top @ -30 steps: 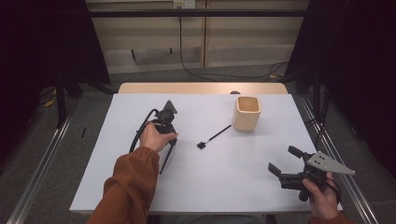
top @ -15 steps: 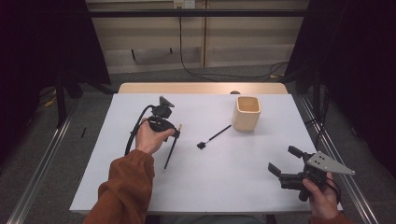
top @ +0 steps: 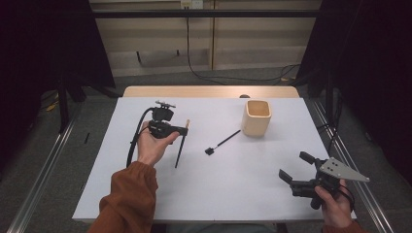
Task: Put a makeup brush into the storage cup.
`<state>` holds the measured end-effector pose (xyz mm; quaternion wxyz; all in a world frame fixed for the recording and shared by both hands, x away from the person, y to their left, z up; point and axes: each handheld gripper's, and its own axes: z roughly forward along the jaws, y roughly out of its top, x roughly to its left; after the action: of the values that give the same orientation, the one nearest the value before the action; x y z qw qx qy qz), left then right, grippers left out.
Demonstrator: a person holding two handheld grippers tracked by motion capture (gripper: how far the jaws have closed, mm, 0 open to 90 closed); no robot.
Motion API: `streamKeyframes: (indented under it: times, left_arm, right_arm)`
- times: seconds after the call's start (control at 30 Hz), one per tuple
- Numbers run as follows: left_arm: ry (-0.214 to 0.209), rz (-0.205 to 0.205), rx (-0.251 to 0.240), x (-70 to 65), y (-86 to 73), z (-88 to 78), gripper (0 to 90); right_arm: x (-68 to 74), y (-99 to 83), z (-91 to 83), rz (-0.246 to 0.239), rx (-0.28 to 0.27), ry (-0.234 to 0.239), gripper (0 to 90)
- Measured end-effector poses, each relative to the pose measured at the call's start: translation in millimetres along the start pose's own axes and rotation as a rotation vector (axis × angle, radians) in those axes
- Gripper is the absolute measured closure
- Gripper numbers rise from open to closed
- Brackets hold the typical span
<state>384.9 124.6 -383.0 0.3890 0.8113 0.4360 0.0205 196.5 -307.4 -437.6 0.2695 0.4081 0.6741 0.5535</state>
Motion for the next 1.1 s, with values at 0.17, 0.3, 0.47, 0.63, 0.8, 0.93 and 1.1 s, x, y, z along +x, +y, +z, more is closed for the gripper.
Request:
streamKeyframes:
  times: [0.17,0.3,0.47,0.63,0.8,0.93,1.1]
  left_arm:
    - [-0.026,0.043,-0.059,-4.8,-4.3,-6.3,84.8]
    - [-0.045,0.075,-0.124,-8.7,-5.4,-12.0,84.8]
    - [-0.066,0.102,-0.174,-12.0,-8.0,-16.7,84.7]
    - [-0.072,0.118,-0.21,-14.5,-9.9,-20.8,84.8]
    - [-0.083,0.121,-0.254,-14.3,-10.8,-25.4,84.8]
    - [-0.108,0.12,-0.283,-14.8,-10.3,-28.2,84.8]
    - [-0.118,0.126,-0.339,-17.3,-10.5,-31.0,84.8]
  right_arm:
    - [0.0,-0.4,0.7,0.003,0.005,-0.003,0.0]
    - [0.2,-0.2,0.5,0.001,0.004,0.0,0.0]
    - [-0.2,-0.3,-0.1,0.005,0.001,-0.002,0.0]
    - [0.4,-0.1,0.1,0.001,0.003,0.0,0.0]
    - [0.2,-0.1,0.1,0.002,0.001,0.001,0.0]
    - [0.1,-0.2,0.4,-0.001,0.006,0.0,0.0]
    - [0.7,-0.2,-0.1,0.001,0.003,-0.002,0.0]
